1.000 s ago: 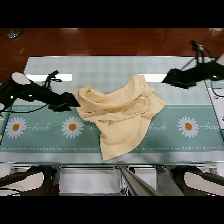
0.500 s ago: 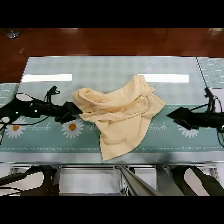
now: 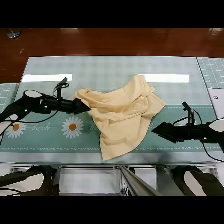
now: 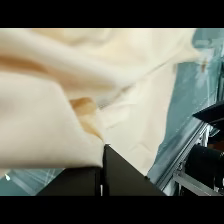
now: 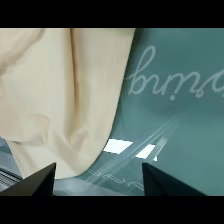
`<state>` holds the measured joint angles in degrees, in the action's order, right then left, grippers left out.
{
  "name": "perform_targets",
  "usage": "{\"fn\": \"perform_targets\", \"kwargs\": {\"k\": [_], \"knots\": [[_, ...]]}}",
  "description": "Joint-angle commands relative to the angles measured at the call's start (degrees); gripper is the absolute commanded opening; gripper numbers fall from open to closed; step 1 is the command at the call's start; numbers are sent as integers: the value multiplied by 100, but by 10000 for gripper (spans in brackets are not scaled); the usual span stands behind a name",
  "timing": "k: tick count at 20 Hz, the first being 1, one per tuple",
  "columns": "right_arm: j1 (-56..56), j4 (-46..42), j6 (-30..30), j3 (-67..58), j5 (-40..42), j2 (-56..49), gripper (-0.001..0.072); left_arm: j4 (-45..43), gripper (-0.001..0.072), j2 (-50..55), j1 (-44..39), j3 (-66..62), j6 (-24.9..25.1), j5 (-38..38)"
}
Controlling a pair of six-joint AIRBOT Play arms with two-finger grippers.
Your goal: Fold the shirts.
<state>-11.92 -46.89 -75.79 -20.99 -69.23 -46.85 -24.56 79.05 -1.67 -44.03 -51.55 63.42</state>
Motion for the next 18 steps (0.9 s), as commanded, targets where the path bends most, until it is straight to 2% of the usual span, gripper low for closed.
{"fn": "perform_targets", "kwargs": {"k": [1, 4, 12, 16, 18], "knots": [[498, -546, -675, 31, 46, 15, 619, 94, 20, -127, 17, -501, 133, 313], [1165, -767, -1423, 31, 197, 15, 619, 175, 20, -129, 15, -767, 136, 282], [2623, -699, -2186, 31, 577, 9, 619, 256, 20, -122, 11, -835, 138, 267], [2942, -286, -2426, 31, 1370, -9, 619, 258, 20, -122, 11, -835, 136, 267], [2942, 168, -2199, 28, 1504, -249, 619, 258, 21, -122, 11, -835, 136, 267]]}}
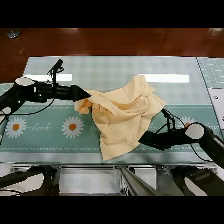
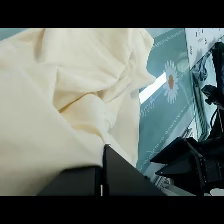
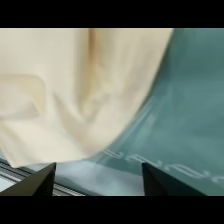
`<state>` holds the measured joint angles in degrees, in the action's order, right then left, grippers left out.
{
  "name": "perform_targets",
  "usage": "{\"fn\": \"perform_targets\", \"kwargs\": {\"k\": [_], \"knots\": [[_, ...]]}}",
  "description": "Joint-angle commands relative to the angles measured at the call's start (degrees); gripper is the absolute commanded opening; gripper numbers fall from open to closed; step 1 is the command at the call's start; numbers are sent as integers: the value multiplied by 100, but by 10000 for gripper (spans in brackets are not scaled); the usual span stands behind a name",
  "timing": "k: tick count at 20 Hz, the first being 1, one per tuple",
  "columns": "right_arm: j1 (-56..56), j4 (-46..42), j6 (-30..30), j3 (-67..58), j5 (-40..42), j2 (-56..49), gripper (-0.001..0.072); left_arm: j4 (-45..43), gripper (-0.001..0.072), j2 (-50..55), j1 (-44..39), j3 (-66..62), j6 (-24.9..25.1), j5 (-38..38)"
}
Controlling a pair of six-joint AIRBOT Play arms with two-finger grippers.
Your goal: Fold the shirts.
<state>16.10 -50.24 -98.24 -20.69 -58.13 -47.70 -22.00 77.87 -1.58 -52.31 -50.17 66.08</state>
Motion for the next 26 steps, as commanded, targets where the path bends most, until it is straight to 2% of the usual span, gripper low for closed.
{"fn": "perform_targets", "kwargs": {"k": [1, 8, 12, 18, 19, 20, 23, 26], "knots": [[140, 612, 168, -2, 337, -356, 619, 2, 20, -4, 2, -7, -2, 0], [140, 1478, 789, -22, 503, -1340, 619, 2, 21, 2, 28, -7, 0, -133], [149, 2409, 1436, -149, 896, -1703, 619, 7, 20, 4, 26, -7, -2, -149], [844, 2608, 1453, -1128, 1344, -2658, 611, 7, 20, 4, 26, -7, -4, -101], [835, 2583, 1554, -1285, 1268, -2787, 400, 2, 20, 4, 33, -7, -2, -76], [789, 2577, 1849, -1421, 1174, -2835, 28, 4, 20, 2, 63, -9, -4, -11], [505, 2380, 2214, -1996, 490, -2721, 23, 166, 20, -70, 330, -37, -212, 63], [-313, 1569, 1792, -3287, -44, -2321, 22, 1239, 20, -334, 774, -566, -216, 33]]}}
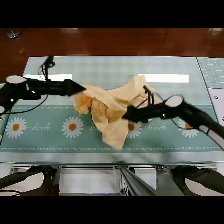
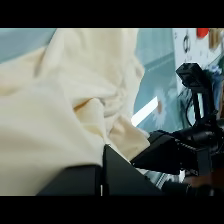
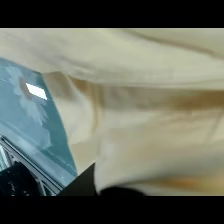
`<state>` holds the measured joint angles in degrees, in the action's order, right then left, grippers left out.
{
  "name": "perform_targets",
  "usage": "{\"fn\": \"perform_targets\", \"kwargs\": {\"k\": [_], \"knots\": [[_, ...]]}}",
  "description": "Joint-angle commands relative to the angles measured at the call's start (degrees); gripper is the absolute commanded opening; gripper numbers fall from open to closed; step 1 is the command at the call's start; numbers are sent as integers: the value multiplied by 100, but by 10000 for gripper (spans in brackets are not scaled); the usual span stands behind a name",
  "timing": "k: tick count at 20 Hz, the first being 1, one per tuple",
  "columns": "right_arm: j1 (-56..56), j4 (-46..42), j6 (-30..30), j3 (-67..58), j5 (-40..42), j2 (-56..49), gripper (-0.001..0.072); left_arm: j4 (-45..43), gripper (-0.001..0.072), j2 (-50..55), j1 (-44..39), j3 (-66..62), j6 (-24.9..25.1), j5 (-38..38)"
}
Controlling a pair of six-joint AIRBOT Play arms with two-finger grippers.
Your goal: Fold the shirts.
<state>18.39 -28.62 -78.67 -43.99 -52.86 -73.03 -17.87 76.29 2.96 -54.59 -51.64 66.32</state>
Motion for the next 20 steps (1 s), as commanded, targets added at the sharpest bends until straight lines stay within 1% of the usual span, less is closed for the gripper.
{"fn": "perform_targets", "kwargs": {"k": [1, 2, 3, 6, 7, 9, 10, 12, 14, 17, 19, 20], "knots": [[-951, -811, -321, -1663, -907, 299, 22, 1217, 20, -308, 468, -726, -70, -52], [-1351, -979, -393, -2468, -1309, 328, 22, 1462, 20, -435, 579, -1145, -83, -192], [-1676, -1038, -487, -3252, -1707, 326, 22, 1552, 20, -577, 678, -1652, -232, -452], [-2243, -1123, -573, -5633, -2765, 328, 22, 1528, 19, -962, 892, -3141, -553, -1115], [-2306, -1176, -603, -6323, -3049, 339, 22, 1475, 19, -1088, 981, -3630, -660, -1255], [-2308, -1475, -730, -7449, -3366, 492, 22, 876, 19, -1394, 1178, -4450, -1134, -1521], [-2299, -1508, -752, -7724, -3429, 691, 22, 339, 19, -1567, 1292, -4778, -1475, -1596], [-2299, -1683, -743, -7718, -3510, 1268, 22, -1132, 19, -2026, 1587, -5272, -2396, -1569], [-2299, -1982, -741, -7718, -3779, 1788, 23, -2302, 19, -2603, 1851, -5412, -2804, -1510], [-2299, -2500, -804, -7718, -4083, 2448, 23, -3281, 19, -3512, 2052, -5412, -2861, -1333], [-2299, -2688, -929, -7718, -4400, 2769, 23, -3713, 19, -4041, 2055, -5412, -2863, -931], [-2299, -2789, -979, -7718, -4612, 2883, 23, -3877, 19, -4242, 2055, -5412, -2870, -605]]}}
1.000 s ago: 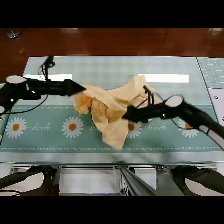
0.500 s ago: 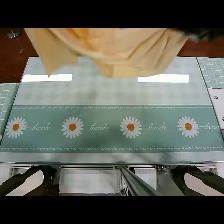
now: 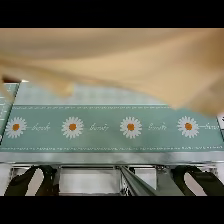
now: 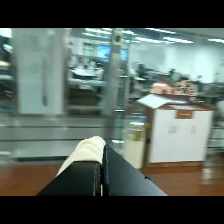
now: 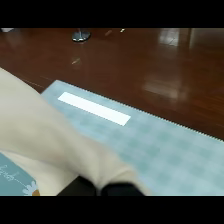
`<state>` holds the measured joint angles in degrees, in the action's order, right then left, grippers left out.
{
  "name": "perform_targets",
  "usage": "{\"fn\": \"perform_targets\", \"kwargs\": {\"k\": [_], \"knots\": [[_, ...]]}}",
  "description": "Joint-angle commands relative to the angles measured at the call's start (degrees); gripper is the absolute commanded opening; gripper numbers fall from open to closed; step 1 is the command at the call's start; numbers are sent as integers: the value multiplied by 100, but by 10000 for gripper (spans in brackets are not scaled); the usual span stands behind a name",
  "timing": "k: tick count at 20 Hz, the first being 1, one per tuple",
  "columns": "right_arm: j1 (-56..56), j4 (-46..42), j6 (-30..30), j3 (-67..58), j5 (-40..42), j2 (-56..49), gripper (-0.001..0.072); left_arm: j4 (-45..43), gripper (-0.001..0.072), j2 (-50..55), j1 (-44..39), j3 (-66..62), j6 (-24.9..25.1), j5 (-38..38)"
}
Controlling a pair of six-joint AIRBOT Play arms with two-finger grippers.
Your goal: Fold the shirts.
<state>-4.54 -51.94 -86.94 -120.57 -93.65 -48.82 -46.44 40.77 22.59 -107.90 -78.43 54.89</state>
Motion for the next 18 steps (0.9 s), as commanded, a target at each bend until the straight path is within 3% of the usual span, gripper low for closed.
{"fn": "perform_targets", "kwargs": {"k": [1, 3, 6, 9, 13, 15, 18], "knots": [[-7, -527, -223, -31, -748, 535, 23, -1119, 19, -813, 98, -79, -289, 914], [-7, -549, -341, 439, -1102, 734, 23, -1161, 19, -839, 98, -22, -553, 1788], [-7, -553, -393, 2120, -1215, 1163, 23, -1141, 20, -835, 96, 850, -682, 2826], [-7, -546, -219, 4295, -640, 1615, 23, -857, 20, -1012, 94, 2730, -678, 2787], [-7, -557, 28, 6940, 1366, 1547, 23, -262, 20, -1034, -39, 5812, -597, 1303], [-13, -614, 61, 7593, 2618, 964, 23, 87, 20, -769, -448, 6793, -411, -251], [-11, -570, 107, 7370, 3853, -540, 23, 400, 20, 122, -1276, 7152, -413, -2492]]}}
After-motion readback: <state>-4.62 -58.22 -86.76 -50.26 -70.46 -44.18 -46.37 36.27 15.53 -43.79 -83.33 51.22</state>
